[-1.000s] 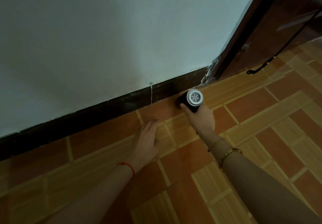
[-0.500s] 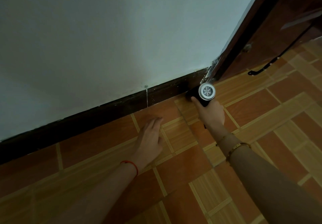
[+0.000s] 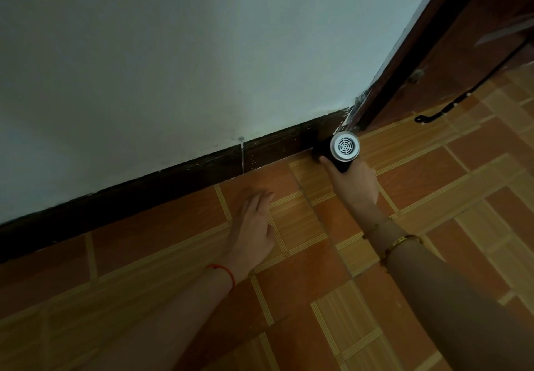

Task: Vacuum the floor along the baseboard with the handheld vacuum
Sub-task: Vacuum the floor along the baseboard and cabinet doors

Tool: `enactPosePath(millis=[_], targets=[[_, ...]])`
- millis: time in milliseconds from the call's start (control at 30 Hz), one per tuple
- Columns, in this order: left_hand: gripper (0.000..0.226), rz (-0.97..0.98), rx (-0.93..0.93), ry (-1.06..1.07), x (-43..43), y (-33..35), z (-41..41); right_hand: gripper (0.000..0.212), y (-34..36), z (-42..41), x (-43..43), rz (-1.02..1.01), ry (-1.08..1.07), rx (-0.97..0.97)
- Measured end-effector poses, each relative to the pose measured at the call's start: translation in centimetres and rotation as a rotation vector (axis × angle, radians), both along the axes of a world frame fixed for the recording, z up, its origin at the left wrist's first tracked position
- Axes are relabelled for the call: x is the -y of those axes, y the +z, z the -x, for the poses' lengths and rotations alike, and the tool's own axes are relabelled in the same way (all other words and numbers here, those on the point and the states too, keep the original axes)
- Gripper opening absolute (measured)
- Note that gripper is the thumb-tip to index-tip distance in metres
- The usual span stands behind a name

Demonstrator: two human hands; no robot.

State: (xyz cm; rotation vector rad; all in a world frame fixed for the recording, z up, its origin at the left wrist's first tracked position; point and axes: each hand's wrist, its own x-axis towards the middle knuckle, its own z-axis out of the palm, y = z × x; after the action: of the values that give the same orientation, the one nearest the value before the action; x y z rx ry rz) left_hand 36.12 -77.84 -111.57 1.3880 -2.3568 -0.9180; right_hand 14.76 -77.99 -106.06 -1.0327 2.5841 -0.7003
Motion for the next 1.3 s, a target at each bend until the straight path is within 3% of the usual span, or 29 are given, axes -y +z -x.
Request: enactPosePath(millis=[167,533,1067,1300], targets=[[0.065,0.004,0.006,-0.003,-0.1,0.3,-0.6,0.071,0.4,-1.2,0.0,-0.024,0.035,0.019],[0.068,-0.051,0.133,0.088,-2.5,0.6,-7.2,0.068,0.5,-12.1,-0.8,0.038,0.305,0.056],[0.064,-0.015,0.207,0.343,-4.7,1.9,-20.8,0.067,0.6,-25.6,-1.0,-0.026,0.699,-0.076],[0.062,-0.001,0.229,0.430,-6.3,2.6,-26.2,0.067,0.5,-30.9,-0.7,-0.058,0.928,-0.221]])
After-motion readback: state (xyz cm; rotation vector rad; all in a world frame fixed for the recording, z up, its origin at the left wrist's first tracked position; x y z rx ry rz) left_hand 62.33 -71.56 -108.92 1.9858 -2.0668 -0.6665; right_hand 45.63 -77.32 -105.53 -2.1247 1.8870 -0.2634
